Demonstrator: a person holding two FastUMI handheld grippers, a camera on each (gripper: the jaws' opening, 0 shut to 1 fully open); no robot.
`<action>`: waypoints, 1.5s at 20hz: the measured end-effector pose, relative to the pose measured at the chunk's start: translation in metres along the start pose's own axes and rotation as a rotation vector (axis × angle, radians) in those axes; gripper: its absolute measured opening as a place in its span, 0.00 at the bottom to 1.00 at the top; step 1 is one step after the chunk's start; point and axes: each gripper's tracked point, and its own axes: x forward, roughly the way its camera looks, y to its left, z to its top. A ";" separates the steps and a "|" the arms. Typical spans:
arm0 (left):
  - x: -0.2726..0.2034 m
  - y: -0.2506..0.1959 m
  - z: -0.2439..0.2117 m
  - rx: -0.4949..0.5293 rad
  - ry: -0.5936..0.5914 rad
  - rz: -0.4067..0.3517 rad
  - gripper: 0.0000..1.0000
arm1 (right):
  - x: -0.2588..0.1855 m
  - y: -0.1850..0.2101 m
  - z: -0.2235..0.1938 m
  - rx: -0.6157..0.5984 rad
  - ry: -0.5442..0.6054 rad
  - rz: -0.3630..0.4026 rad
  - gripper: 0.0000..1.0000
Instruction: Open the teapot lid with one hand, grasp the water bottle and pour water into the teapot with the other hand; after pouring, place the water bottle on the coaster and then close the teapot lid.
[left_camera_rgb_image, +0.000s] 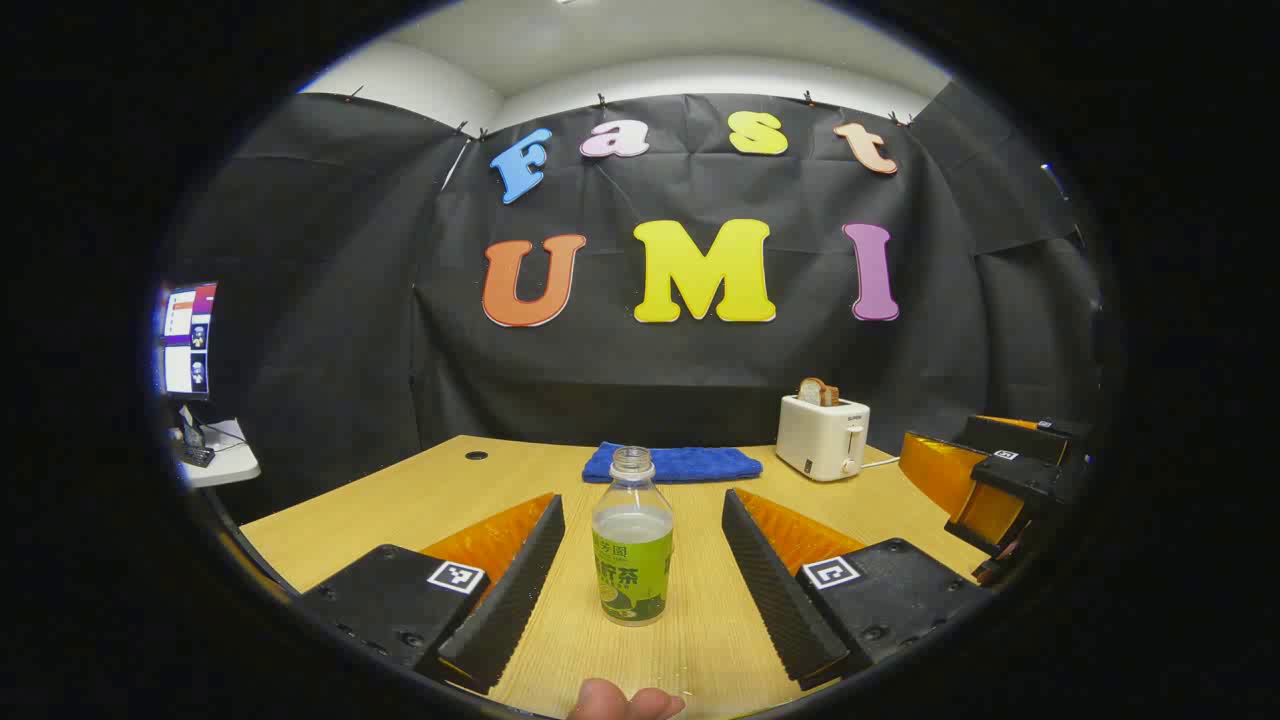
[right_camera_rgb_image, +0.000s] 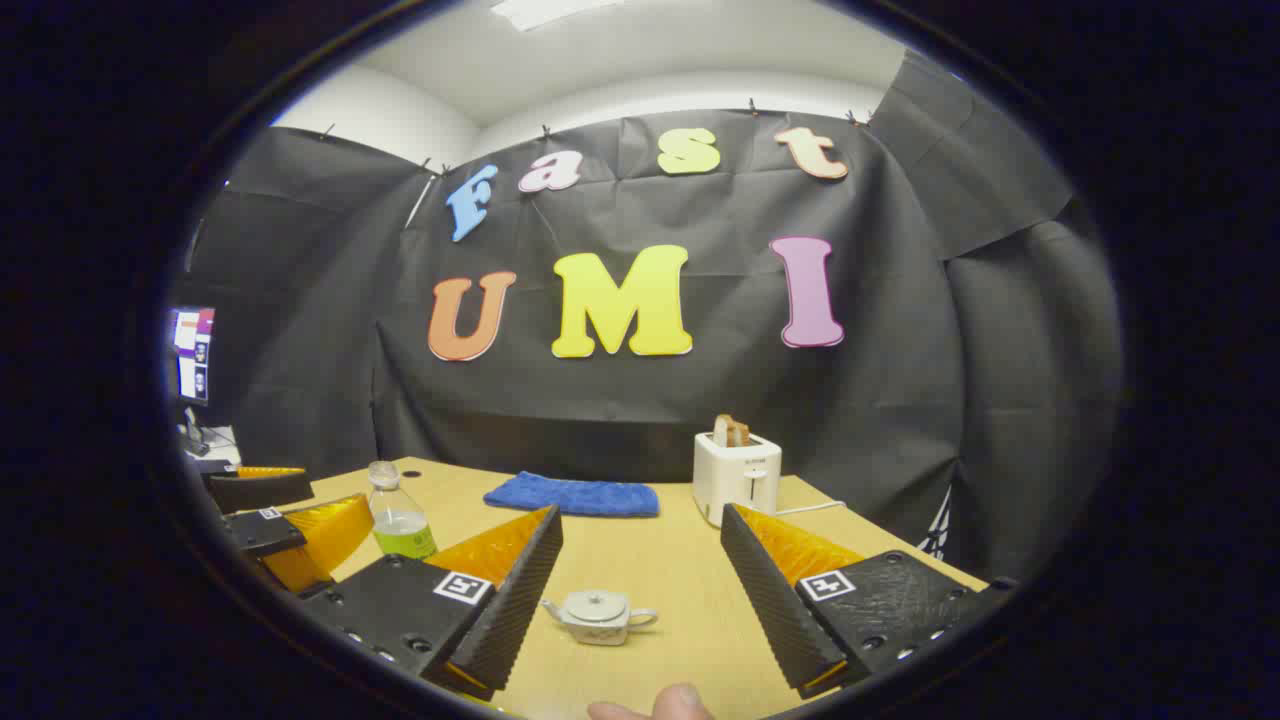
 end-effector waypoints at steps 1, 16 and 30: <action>0.000 0.000 0.001 0.003 -0.002 0.002 0.99 | -0.001 0.001 -0.001 0.000 0.000 0.001 0.96; 0.005 0.004 -0.002 0.017 -0.012 0.006 0.99 | -0.003 0.003 0.009 -0.037 -0.032 -0.008 0.96; 0.006 0.010 -0.002 0.024 -0.014 0.029 0.99 | 0.020 0.016 -0.026 -0.056 0.011 0.027 0.95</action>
